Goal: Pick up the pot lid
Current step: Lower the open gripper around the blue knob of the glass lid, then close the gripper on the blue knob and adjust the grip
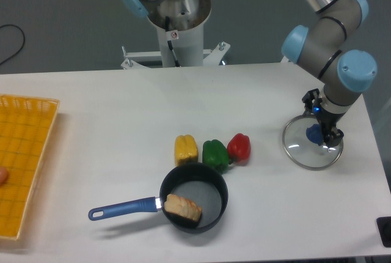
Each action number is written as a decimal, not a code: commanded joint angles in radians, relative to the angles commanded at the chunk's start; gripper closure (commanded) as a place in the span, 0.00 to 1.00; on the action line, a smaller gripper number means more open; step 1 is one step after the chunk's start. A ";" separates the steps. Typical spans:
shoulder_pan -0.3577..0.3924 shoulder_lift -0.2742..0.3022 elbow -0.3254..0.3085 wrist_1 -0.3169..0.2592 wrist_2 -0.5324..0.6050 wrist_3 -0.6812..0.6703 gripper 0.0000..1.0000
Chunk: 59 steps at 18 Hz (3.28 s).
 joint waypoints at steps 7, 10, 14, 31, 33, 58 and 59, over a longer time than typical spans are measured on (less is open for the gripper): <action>0.002 -0.009 0.002 0.012 -0.002 0.000 0.00; 0.002 -0.009 0.002 0.012 -0.002 0.000 0.00; 0.000 -0.015 0.000 0.014 -0.002 0.000 0.00; 0.011 -0.040 0.003 0.032 -0.006 0.000 0.01; 0.011 -0.040 0.002 0.034 -0.006 0.000 0.04; 0.008 -0.043 -0.002 0.052 -0.006 -0.009 0.35; 0.008 -0.043 -0.002 0.052 -0.006 -0.011 0.36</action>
